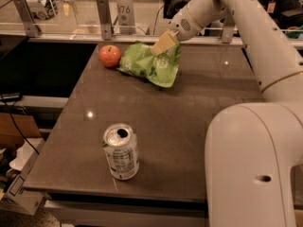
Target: Move green rice chip bag near apple
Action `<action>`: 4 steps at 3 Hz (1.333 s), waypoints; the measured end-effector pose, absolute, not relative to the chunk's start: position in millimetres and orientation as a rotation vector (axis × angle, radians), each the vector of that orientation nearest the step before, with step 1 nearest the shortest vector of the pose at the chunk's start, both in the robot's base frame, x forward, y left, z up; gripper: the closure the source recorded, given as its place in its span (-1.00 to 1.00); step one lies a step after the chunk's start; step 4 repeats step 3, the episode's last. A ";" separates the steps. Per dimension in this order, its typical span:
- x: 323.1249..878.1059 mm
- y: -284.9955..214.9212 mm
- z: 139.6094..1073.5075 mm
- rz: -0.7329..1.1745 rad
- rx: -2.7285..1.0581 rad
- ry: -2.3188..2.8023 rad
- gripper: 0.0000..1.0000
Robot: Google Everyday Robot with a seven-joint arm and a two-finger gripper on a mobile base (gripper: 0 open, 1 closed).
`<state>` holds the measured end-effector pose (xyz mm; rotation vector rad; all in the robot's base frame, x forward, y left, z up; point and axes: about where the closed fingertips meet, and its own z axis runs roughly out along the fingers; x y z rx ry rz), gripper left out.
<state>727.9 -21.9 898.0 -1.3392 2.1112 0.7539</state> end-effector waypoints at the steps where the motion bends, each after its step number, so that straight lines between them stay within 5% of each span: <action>1: 729.6 -18.9 895.6 0.757 -1.338 2.110 -0.66; 2: 731.2 -15.8 893.2 0.760 -1.338 2.109 -1.00; 4: 731.4 -15.3 892.8 0.760 -1.338 2.109 -1.00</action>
Offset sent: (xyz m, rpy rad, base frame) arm 0.0015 0.0025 -0.0020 0.0019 0.0005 0.0002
